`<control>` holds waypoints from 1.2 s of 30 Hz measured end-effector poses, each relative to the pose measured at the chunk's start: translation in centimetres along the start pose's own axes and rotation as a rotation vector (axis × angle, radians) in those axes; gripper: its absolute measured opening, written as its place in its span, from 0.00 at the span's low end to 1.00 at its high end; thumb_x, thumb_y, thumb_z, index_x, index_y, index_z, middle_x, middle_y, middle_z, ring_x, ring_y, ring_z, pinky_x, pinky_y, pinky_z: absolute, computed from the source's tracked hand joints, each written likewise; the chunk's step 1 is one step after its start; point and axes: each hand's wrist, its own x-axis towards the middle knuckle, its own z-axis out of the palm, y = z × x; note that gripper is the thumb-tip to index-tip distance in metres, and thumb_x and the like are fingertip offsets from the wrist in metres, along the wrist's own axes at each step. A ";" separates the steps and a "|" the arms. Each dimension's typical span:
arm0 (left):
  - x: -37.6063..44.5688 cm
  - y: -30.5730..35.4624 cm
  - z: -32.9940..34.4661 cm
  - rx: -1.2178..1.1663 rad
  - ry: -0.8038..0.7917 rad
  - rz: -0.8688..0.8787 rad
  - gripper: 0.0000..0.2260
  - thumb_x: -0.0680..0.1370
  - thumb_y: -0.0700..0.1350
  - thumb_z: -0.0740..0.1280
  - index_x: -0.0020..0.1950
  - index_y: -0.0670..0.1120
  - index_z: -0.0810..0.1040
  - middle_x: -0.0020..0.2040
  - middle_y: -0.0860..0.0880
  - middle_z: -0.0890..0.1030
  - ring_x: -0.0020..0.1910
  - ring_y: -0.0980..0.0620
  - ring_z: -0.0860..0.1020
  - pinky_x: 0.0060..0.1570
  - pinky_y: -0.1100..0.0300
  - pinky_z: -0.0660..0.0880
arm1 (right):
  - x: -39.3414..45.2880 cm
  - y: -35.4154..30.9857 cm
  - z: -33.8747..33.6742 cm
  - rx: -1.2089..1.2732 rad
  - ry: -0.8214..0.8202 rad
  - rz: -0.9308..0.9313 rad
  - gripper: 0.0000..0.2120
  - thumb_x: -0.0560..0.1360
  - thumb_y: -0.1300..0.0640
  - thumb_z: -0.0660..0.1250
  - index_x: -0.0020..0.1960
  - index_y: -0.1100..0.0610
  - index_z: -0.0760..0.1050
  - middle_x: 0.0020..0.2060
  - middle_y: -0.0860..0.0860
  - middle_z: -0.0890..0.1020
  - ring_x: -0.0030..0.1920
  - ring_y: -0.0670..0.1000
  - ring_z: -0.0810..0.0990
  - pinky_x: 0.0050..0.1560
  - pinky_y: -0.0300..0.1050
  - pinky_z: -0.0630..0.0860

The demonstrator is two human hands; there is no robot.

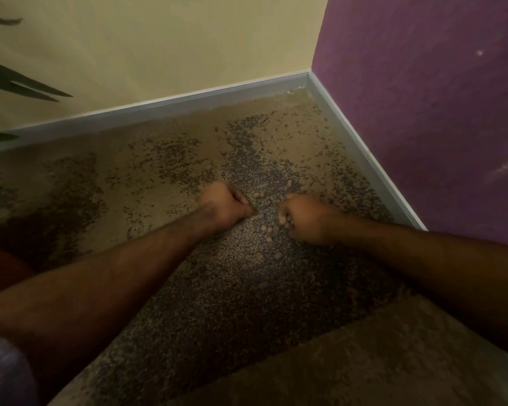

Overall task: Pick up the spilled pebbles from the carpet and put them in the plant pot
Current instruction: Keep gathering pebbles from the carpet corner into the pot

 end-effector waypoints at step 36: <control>-4.9 -0.9 2.3 0.108 -0.002 0.256 0.12 0.64 0.40 0.76 0.42 0.50 0.79 0.49 0.51 0.75 0.43 0.55 0.77 0.47 0.63 0.77 | -3.8 -1.7 -2.8 1.736 -0.281 0.179 0.08 0.68 0.53 0.54 0.35 0.56 0.66 0.28 0.52 0.66 0.24 0.49 0.64 0.19 0.33 0.56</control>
